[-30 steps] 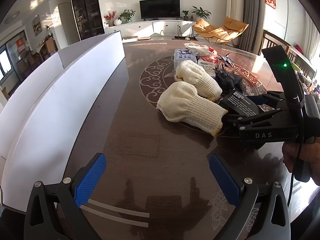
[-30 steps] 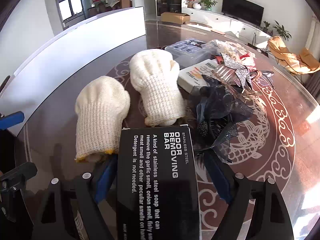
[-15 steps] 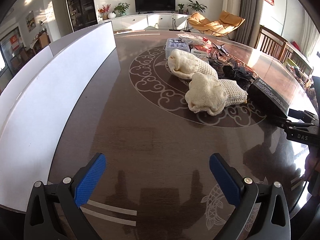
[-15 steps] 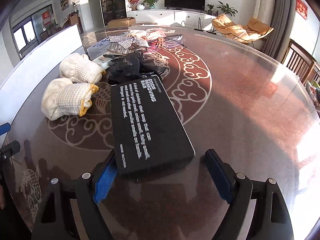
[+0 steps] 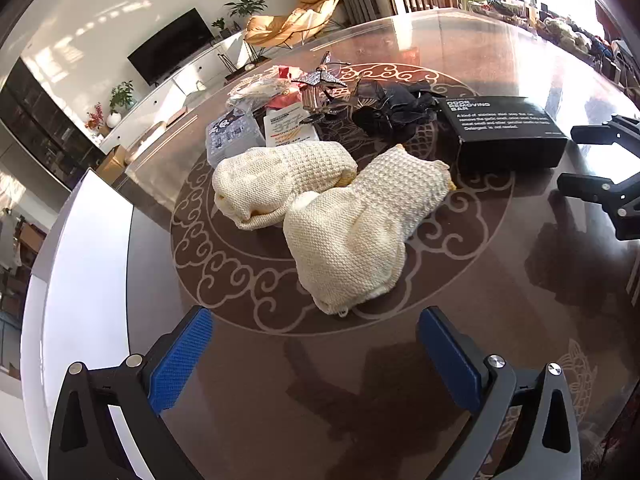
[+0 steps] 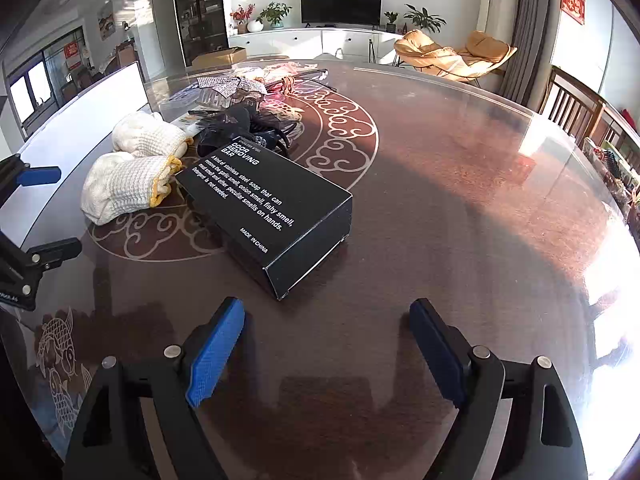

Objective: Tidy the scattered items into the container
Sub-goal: 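Grasp a white knit glove with the left tool while the right tool holds the black box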

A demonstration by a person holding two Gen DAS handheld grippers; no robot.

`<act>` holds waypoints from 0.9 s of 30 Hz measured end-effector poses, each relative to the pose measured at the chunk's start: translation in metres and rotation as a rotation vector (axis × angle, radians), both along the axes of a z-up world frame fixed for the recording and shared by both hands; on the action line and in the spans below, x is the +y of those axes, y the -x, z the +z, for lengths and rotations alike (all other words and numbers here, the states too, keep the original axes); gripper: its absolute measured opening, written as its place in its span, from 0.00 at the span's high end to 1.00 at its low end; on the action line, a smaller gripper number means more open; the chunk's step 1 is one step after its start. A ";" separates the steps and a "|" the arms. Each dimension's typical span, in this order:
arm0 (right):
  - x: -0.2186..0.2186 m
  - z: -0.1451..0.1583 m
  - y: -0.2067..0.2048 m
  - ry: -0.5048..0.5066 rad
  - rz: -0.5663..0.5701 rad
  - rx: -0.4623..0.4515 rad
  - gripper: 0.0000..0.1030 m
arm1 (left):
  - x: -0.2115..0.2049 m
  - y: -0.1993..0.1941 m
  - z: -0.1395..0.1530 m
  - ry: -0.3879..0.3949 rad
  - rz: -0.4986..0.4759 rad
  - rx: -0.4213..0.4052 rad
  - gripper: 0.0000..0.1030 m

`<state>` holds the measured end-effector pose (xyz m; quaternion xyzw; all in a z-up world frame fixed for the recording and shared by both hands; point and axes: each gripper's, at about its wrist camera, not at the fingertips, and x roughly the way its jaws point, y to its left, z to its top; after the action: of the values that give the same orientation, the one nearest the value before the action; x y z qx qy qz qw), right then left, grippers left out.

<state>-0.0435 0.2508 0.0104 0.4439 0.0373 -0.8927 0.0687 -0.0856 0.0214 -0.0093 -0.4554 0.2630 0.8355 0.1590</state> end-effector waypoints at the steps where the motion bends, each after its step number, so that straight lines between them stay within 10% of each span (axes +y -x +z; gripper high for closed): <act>1: 0.000 0.000 0.000 0.000 0.000 0.000 0.17 | 0.000 0.008 -0.001 -0.025 -0.017 -0.024 0.00; 16: -0.001 -0.001 0.005 0.004 0.000 -0.002 0.16 | 0.023 0.031 -0.017 -0.304 -0.074 -0.074 0.00; 21: -0.001 -0.001 0.005 0.004 -0.001 -0.002 0.16 | 0.009 0.012 -0.011 -0.318 0.001 0.004 0.60; 27: -0.001 -0.001 0.003 0.018 0.062 -0.002 0.15 | -0.051 -0.019 -0.014 -0.336 0.253 0.034 0.60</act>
<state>-0.0461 0.2495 0.0098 0.4428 0.0426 -0.8900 0.1004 -0.0669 -0.0291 -0.0232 -0.4377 0.0633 0.8885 0.1222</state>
